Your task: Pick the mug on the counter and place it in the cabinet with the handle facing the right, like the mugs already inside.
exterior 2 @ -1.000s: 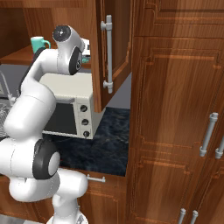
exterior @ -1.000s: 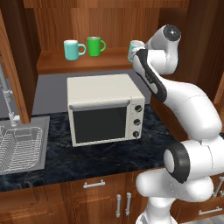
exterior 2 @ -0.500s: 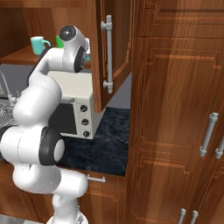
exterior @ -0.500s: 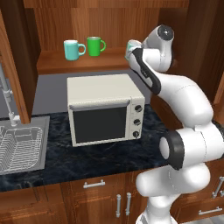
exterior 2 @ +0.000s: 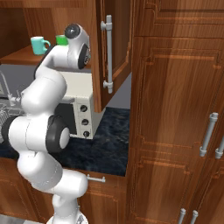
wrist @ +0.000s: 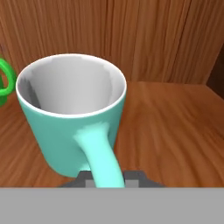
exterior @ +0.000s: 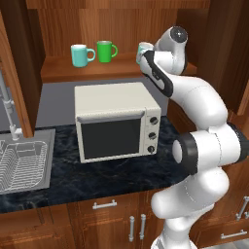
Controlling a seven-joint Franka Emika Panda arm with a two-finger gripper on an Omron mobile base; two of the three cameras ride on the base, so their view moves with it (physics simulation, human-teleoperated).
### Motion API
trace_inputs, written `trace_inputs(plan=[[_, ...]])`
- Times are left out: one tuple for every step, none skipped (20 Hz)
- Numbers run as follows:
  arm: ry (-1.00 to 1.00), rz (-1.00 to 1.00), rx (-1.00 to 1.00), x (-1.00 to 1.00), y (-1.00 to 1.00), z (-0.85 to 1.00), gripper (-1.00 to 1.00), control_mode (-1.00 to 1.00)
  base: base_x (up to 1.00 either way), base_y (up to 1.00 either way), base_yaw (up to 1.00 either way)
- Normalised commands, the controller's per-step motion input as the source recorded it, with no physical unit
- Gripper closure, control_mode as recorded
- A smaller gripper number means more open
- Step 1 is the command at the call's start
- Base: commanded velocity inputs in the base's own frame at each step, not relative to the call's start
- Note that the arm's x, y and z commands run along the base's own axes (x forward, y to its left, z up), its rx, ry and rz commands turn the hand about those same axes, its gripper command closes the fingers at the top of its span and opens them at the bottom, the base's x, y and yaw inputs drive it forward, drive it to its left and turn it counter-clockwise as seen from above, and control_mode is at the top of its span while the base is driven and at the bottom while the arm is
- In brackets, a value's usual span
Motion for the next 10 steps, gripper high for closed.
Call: trace_inputs(plan=[[0.0, 0.07, 0.0, 0.3, 0.0, 0.0, 1.0, -1.0, 0.0, 0.0, 0.0], [0.0, 0.08, 0.0, 0.28, 0.0, 0.0, 1.0, -1.0, 0.0, 0.0, 0.0], [0.0, 0.09, 0.0, 0.29, 0.0, 0.0, 1.0, -1.0, 0.0, 0.0, 0.0], [0.0, 0.1, 0.0, 0.29, 0.0, 0.0, 1.0, -1.0, 0.0, 0.0, 0.0], [0.0, 0.11, 0.0, 0.29, 0.0, 0.0, 1.0, -1.0, 0.0, 0.0, 0.0], [0.0, 0.12, 0.0, 0.3, 0.0, 0.0, 1.0, -1.0, 0.0, 0.0, 0.0], [0.0, 0.13, 0.0, 0.29, 0.0, 0.0, 1.0, -1.0, 0.0, 0.0, 0.0], [0.0, 0.13, 0.0, 0.3, 0.0, 0.0, 1.0, -1.0, 0.0, 0.0, 0.0], [0.0, 0.13, 0.0, 0.29, 0.0, 0.0, 1.0, -1.0, 0.0, 0.0, 0.0], [0.0, 0.11, 0.0, 0.29, 0.0, 0.0, 1.0, -1.0, 0.0, 0.0, 0.0]])
